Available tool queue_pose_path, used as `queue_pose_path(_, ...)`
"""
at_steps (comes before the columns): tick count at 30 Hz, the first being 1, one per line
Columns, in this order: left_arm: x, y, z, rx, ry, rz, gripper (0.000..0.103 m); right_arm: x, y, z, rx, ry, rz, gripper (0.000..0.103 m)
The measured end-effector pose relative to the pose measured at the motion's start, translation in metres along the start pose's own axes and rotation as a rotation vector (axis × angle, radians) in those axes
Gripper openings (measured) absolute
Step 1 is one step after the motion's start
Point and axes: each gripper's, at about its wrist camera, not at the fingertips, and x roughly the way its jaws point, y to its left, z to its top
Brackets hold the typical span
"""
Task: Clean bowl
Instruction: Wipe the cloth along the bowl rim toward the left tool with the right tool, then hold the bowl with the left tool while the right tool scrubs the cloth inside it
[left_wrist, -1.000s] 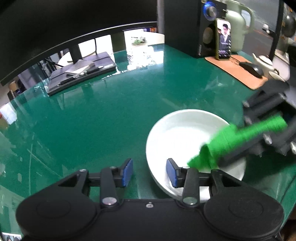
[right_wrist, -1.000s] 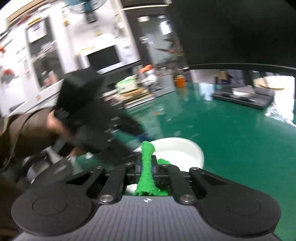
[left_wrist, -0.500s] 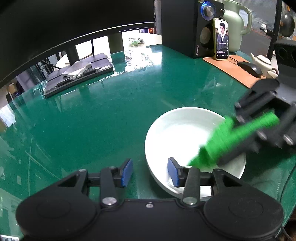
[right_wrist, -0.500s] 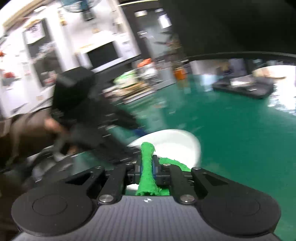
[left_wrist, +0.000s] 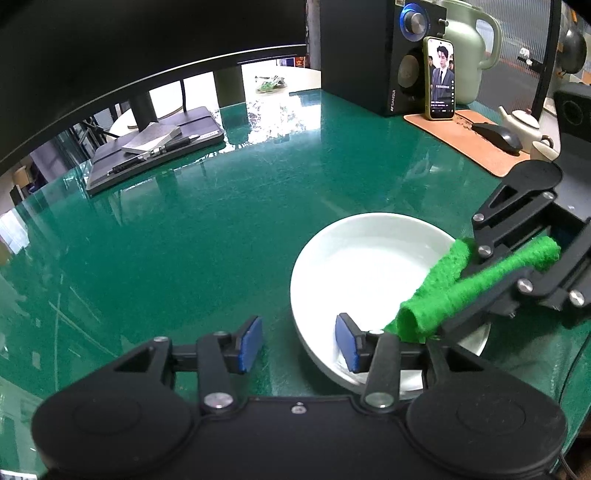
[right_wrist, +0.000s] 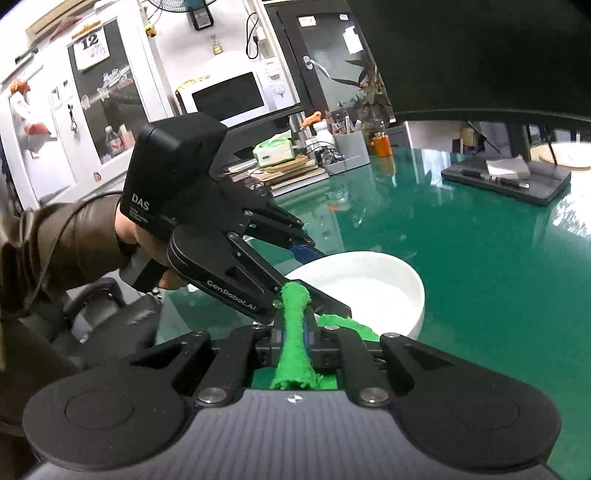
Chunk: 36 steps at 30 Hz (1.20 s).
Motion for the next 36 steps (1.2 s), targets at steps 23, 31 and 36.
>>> queue_pose_path(23, 0.002, -0.001, -0.004, 0.028, -0.064, -0.011, 0.064, 0.049, 0.041, 0.056, -0.446, 0.327, -0.271, 0.048)
queue_pose_path(31, 0.004, -0.003, -0.002, 0.075, -0.052, -0.019, 0.069, 0.069, 0.059, 0.052, -0.666, 0.575, -0.315, 0.018)
queue_pose_path(36, 0.006, -0.008, 0.004, 0.131, -0.029, -0.017, 0.069, 0.094, 0.077, 0.036, -0.926, 0.721, -0.3, 0.005)
